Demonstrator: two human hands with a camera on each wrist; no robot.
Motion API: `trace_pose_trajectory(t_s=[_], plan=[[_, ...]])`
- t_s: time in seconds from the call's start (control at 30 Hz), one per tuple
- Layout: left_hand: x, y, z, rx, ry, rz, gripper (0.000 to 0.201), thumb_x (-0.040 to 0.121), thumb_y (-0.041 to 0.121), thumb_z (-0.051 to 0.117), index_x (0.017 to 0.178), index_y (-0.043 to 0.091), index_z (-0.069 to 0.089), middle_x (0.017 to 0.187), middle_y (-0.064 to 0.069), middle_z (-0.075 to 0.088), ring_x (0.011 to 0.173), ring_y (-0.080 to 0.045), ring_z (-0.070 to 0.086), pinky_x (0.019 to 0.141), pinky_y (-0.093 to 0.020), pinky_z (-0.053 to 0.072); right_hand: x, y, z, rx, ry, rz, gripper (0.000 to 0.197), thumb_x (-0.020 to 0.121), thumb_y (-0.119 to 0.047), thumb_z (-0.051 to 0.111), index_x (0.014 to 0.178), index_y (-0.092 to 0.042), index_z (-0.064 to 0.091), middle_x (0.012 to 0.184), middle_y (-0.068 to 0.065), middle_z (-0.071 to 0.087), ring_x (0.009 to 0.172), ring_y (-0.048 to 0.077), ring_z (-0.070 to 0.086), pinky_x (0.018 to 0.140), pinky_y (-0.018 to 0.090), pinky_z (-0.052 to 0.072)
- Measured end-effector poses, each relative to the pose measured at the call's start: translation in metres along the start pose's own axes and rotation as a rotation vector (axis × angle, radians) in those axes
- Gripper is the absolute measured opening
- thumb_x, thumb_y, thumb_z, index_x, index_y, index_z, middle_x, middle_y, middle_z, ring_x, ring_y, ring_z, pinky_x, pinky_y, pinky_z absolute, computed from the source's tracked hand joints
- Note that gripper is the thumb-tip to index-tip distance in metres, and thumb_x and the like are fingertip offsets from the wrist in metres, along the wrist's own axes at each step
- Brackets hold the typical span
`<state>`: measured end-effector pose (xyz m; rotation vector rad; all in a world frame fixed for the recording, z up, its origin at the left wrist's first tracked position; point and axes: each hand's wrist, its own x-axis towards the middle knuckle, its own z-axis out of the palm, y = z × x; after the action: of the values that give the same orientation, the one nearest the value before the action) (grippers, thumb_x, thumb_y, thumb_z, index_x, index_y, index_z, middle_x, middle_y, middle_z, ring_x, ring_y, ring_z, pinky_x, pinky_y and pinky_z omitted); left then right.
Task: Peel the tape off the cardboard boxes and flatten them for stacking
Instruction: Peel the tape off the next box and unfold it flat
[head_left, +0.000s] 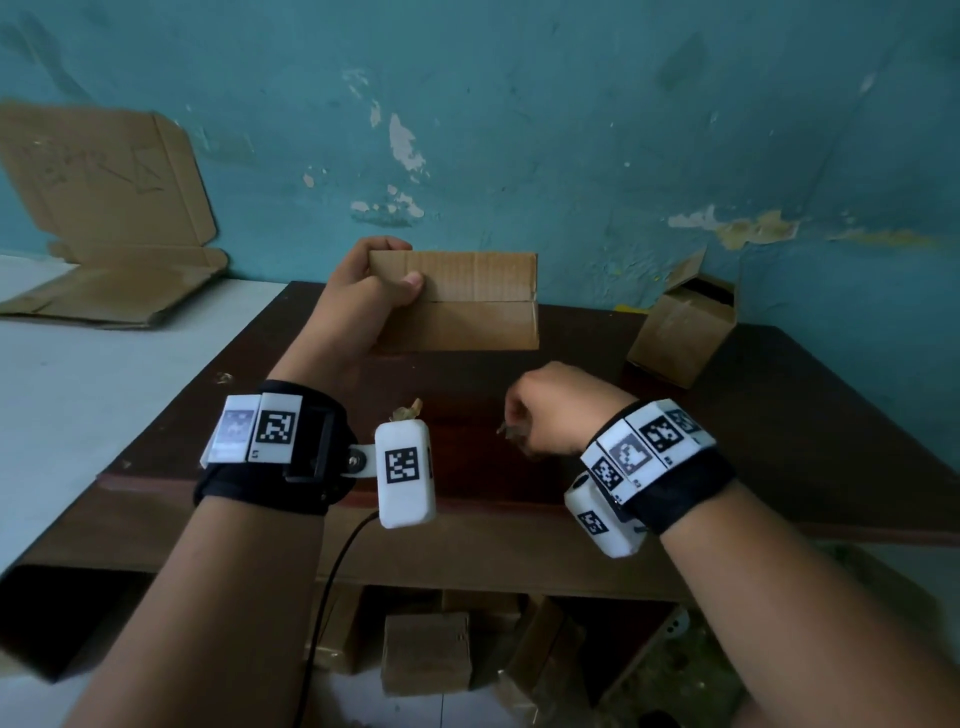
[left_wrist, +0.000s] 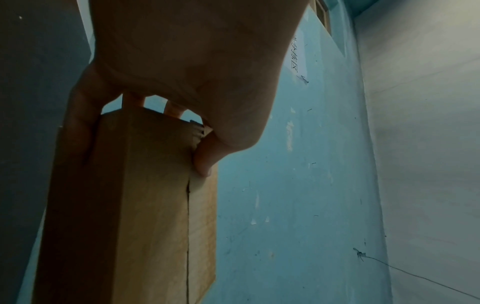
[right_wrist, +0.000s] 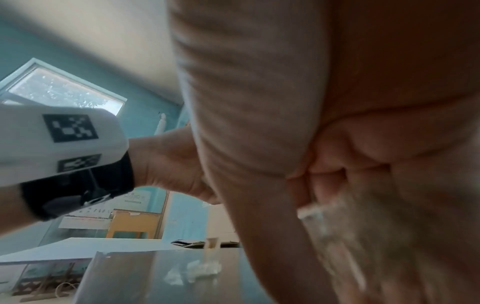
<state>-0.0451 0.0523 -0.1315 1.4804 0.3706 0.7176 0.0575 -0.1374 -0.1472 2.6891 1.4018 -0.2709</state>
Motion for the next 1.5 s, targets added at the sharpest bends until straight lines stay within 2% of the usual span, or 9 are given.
trace_pose_trajectory(t_s=[0.2,0.3,0.57,0.73,0.9,1.1,1.2,1.4,1.5], plan=[[-0.008,0.007,-0.002,-0.016,-0.013,-0.012,0.021,0.097,0.015,0.063,0.11,0.032,0.06,0.114,0.0,0.059,0.096,-0.025,0.059,0.073,-0.045,0.055,-0.016,0.0,-0.013,0.117,-0.144,-0.033,0.069,0.074,-0.058,0.082,0.132,-0.03,0.06,0.116,-0.01,0.063,0.101,0.009,0.061,0.088,0.032,0.056],[-0.012,0.01,-0.002,-0.004,-0.02,-0.024,0.022,0.098,0.015,0.061,0.114,0.03,0.059,0.116,-0.001,0.058,0.093,-0.023,0.059,0.054,-0.033,0.056,-0.022,0.009,-0.013,0.292,-0.166,-0.026,0.074,0.082,-0.065,0.07,0.143,-0.029,0.052,0.126,-0.01,0.065,0.107,0.008,0.064,0.097,0.033,0.055],[-0.012,-0.001,0.016,0.054,-0.053,0.008,0.024,0.097,0.014,0.064,0.111,0.033,0.059,0.112,0.003,0.059,0.092,-0.02,0.059,0.052,-0.025,0.05,-0.031,0.055,-0.022,0.817,0.399,0.055,0.112,0.064,-0.077,0.068,0.157,-0.029,0.028,0.148,-0.01,0.044,0.118,0.015,0.061,0.099,0.047,0.055],[-0.011,-0.013,0.038,0.071,-0.051,0.1,0.026,0.095,0.01,0.068,0.107,0.032,0.061,0.107,0.0,0.06,0.087,-0.019,0.061,0.061,-0.034,0.057,-0.025,0.043,-0.029,1.166,0.483,0.046,0.076,0.091,-0.043,0.068,0.155,-0.019,0.037,0.143,-0.006,0.045,0.11,0.008,0.06,0.086,0.046,0.062],[-0.014,-0.015,0.045,0.03,-0.106,0.186,0.038,0.083,0.005,0.079,0.089,0.04,0.067,0.14,-0.013,0.052,0.103,-0.022,0.064,0.069,-0.029,0.058,-0.017,0.047,-0.028,1.289,0.58,0.13,0.047,0.095,-0.053,0.062,0.127,-0.018,0.054,0.126,-0.001,0.059,0.106,0.012,0.063,0.084,0.054,0.061],[-0.018,-0.01,0.037,0.033,-0.149,0.292,0.033,0.077,-0.002,0.08,0.067,0.02,0.058,0.146,0.015,0.05,0.133,-0.012,0.054,0.085,-0.033,0.053,-0.017,0.059,-0.027,1.426,0.639,0.159,0.086,0.067,-0.058,0.078,0.14,-0.024,0.048,0.135,-0.002,0.062,0.121,0.019,0.062,0.102,0.056,0.052],[-0.015,-0.009,0.034,-0.01,-0.113,0.264,0.019,0.085,0.016,0.072,0.074,0.026,0.062,0.138,0.014,0.059,0.121,-0.015,0.062,0.08,-0.034,0.051,-0.018,0.053,-0.025,1.387,0.605,0.07,0.039,0.089,-0.029,0.075,0.125,-0.027,0.062,0.119,-0.012,0.07,0.114,0.012,0.067,0.105,0.049,0.052],[-0.009,-0.01,0.032,-0.09,0.039,0.158,0.026,0.107,0.026,0.051,0.131,0.019,0.058,0.11,0.001,0.066,0.092,-0.01,0.068,0.079,-0.029,0.053,-0.016,0.056,-0.022,1.213,0.735,0.006,0.085,0.086,-0.007,0.074,0.148,-0.051,0.035,0.156,-0.008,0.04,0.141,0.017,0.042,0.105,0.054,0.05],[-0.011,-0.008,0.037,-0.062,0.09,0.116,0.035,0.11,0.032,0.044,0.09,0.016,0.068,0.071,0.013,0.061,0.066,-0.004,0.059,0.064,-0.024,0.047,-0.019,0.048,-0.026,1.268,0.778,-0.061,0.05,0.083,-0.034,0.072,0.128,-0.047,0.055,0.141,-0.008,0.057,0.131,0.013,0.054,0.105,0.052,0.051]])
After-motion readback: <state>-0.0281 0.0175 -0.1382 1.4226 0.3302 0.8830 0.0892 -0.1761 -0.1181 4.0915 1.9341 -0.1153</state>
